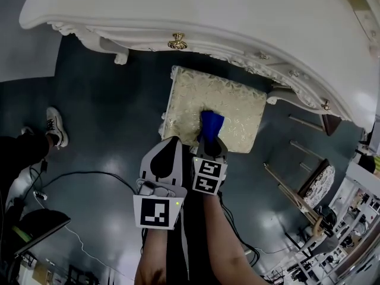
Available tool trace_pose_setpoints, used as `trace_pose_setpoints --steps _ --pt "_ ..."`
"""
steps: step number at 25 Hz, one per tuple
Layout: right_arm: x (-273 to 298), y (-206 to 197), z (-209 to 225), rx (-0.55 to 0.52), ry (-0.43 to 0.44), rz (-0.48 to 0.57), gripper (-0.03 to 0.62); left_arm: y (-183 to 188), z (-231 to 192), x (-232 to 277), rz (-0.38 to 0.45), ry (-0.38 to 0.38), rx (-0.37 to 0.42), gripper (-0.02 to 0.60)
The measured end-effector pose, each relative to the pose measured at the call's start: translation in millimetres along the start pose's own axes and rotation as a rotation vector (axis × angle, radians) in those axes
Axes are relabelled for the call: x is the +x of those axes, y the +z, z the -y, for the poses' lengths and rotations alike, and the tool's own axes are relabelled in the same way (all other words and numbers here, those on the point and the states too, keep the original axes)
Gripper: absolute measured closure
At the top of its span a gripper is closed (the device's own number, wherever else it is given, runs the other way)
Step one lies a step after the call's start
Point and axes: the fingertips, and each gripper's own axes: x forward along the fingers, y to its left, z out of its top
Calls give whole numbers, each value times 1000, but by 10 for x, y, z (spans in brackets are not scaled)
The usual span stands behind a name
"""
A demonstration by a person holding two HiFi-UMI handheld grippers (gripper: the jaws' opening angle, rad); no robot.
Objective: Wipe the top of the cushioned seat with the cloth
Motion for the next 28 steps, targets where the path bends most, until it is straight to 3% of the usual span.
trace_pose_setpoints --steps 28 --pt "60 144 -697 -67 80 4 533 50 -504 -256 36 88 -40 589"
